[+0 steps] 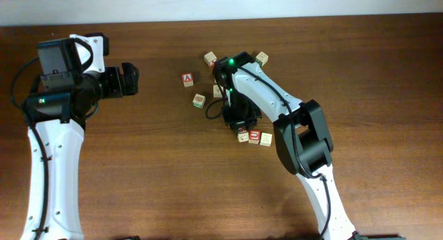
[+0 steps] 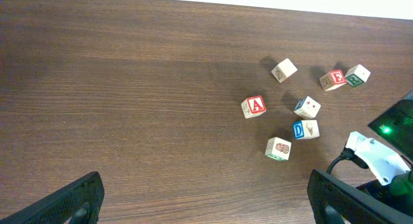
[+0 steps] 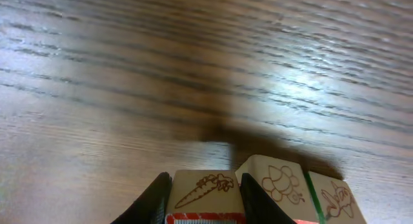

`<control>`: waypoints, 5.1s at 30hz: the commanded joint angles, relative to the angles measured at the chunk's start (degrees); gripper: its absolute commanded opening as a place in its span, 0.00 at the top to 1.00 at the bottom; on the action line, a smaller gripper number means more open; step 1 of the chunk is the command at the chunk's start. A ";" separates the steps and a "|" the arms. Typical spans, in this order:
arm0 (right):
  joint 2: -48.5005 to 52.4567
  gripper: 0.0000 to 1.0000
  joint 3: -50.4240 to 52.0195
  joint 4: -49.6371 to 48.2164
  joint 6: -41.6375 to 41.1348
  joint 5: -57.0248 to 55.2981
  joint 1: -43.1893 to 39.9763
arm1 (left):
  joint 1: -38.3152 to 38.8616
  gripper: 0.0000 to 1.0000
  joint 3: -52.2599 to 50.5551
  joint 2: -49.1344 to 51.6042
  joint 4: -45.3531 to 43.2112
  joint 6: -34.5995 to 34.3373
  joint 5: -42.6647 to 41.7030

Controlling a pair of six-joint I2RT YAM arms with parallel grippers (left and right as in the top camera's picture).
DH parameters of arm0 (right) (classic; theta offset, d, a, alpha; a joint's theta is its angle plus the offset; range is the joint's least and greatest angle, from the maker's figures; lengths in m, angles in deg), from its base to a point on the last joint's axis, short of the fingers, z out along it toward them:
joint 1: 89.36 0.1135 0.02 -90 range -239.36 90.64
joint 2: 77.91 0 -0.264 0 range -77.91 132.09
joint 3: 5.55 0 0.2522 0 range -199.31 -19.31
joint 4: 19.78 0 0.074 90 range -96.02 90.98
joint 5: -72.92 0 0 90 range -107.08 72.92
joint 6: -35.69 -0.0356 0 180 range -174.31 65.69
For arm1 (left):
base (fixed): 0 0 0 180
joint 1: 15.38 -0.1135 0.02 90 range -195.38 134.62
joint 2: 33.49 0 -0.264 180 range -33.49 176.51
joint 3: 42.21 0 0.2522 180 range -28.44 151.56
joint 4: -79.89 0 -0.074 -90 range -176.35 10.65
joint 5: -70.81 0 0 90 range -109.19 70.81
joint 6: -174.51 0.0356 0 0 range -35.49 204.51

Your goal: Rotate 3 blocks

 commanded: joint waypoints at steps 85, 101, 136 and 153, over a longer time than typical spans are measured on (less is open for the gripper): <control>-35.71 0.93 44.68 -42.25 -8.02 10.32 -9.16 | 0.17 0.01 0.96 0.04 -0.09 -0.15 -0.61; -30.69 0.64 44.72 -37.31 -17.64 -1.55 6.58 | 0.17 0.01 0.96 0.04 -0.09 -0.15 -0.61; -29.90 0.64 22.88 -24.35 -9.57 -2.49 2.54 | 0.17 0.01 0.96 0.04 -0.09 -0.15 -0.61; -29.90 0.64 27.63 -20.02 15.17 26.01 -21.51 | 0.17 0.01 0.96 0.04 -1.11 -0.42 -1.70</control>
